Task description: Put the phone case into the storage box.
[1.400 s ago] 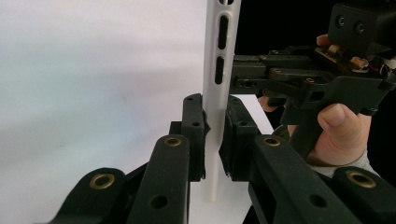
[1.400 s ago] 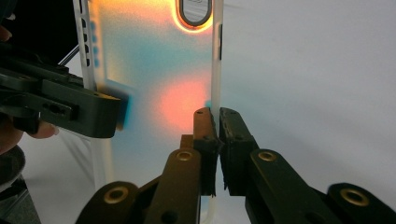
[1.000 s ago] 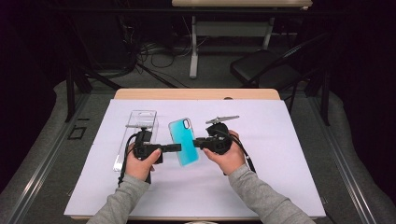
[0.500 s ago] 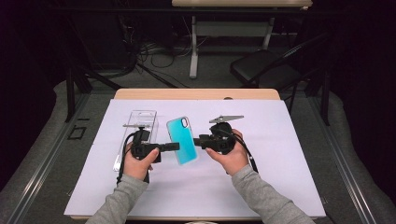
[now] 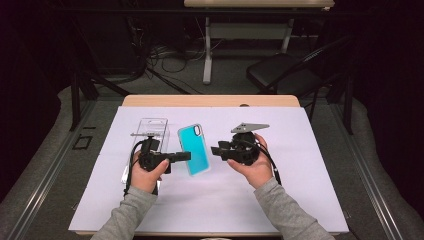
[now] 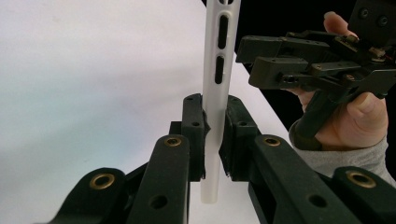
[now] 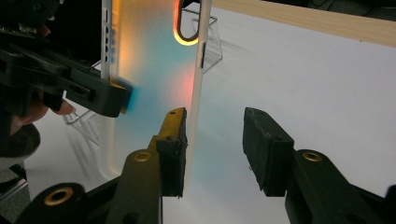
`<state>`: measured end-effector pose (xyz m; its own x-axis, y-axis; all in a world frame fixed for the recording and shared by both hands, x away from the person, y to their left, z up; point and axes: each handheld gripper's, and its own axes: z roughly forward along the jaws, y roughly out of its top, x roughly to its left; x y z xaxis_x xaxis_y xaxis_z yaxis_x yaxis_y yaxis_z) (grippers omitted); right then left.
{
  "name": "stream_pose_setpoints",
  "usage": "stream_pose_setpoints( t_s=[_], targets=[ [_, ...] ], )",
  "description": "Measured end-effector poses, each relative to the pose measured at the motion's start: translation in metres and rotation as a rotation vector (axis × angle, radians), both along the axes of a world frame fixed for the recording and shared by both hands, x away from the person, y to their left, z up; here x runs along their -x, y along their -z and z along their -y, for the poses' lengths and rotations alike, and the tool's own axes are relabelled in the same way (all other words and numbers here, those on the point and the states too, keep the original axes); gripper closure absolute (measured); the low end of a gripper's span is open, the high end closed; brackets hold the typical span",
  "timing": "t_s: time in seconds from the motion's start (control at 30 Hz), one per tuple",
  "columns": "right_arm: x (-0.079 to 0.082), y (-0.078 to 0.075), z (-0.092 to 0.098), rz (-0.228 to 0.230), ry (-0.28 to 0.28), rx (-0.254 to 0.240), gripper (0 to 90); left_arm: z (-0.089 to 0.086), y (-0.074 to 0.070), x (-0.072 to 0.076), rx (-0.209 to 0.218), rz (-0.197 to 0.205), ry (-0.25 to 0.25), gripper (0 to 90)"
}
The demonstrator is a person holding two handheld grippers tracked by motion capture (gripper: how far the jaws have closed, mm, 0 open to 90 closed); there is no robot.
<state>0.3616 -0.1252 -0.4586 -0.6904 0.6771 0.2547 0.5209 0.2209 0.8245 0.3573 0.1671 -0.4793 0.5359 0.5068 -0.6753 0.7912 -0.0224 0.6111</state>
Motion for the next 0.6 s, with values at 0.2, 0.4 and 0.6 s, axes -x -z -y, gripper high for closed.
stream_pose_setpoints(
  t_s=[0.2, 0.4, 0.6],
  targets=[
    [0.002, 0.001, 0.004, 0.039, -0.023, 0.02, 59.1, -0.001, -0.003, 0.001, -0.024, 0.05, 0.028, 81.4],
    [0.006, 0.0, 0.008, 0.067, -0.04, 0.013, 57.3, 0.0, -0.006, 0.005, -0.043, 0.097, 0.05, 81.4],
    [0.01, -0.003, 0.014, 0.083, -0.04, 0.002, 55.4, 0.0, -0.009, 0.007, -0.054, 0.13, 0.078, 81.4]
  ],
)
